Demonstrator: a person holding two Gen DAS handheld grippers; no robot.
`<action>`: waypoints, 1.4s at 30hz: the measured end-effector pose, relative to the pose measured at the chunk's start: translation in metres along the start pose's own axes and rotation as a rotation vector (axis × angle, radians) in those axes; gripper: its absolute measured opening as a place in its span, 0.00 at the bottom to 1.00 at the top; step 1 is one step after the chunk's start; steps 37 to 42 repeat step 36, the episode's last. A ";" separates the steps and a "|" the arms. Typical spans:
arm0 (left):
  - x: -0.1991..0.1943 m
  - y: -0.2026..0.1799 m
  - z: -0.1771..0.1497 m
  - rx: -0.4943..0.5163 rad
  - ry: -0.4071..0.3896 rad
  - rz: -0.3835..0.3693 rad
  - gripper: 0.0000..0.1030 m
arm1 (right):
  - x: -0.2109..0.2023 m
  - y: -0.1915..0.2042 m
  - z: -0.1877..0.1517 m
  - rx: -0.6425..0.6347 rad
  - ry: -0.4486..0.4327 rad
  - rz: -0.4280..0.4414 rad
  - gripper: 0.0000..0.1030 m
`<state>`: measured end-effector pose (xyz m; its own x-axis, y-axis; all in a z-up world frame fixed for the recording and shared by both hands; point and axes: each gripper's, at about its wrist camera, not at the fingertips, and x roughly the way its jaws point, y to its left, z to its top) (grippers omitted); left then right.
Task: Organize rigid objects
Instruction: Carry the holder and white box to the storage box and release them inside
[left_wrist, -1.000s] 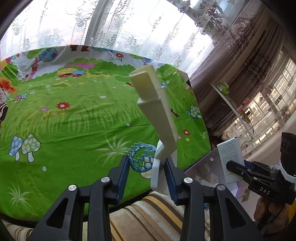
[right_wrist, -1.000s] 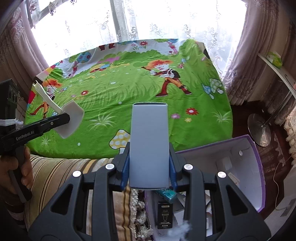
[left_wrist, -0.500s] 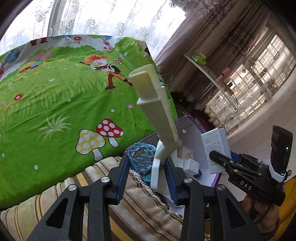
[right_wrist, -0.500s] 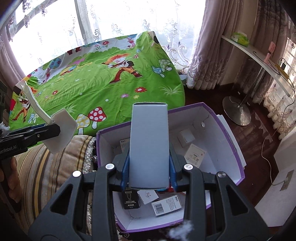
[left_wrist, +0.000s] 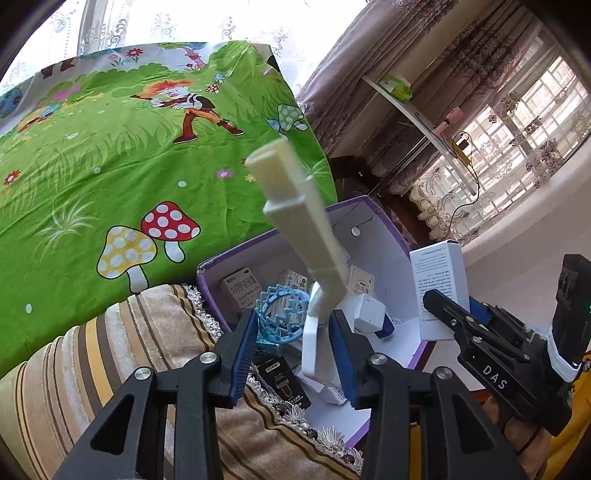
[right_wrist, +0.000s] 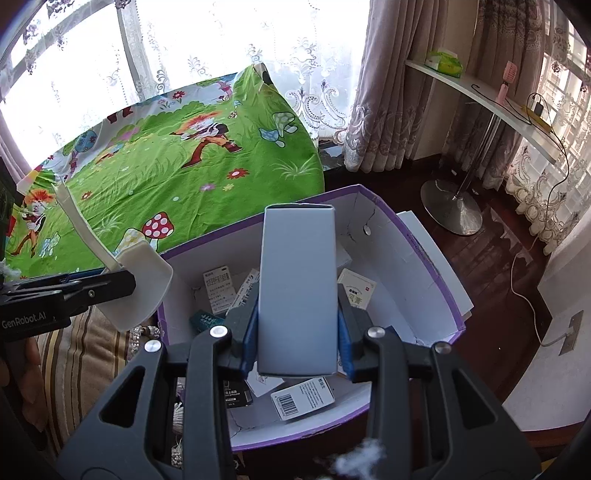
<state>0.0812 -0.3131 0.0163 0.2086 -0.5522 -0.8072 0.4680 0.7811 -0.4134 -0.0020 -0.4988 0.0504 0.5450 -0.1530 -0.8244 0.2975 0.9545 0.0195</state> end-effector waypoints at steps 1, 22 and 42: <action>0.001 0.001 0.000 -0.005 0.003 0.004 0.49 | 0.000 -0.002 -0.001 0.003 0.000 -0.003 0.39; -0.030 -0.015 -0.059 0.032 0.037 -0.008 0.90 | -0.028 -0.017 -0.032 0.016 -0.007 -0.068 0.64; -0.028 -0.027 -0.061 0.111 0.030 0.001 0.97 | -0.024 -0.020 -0.035 0.022 0.011 -0.057 0.64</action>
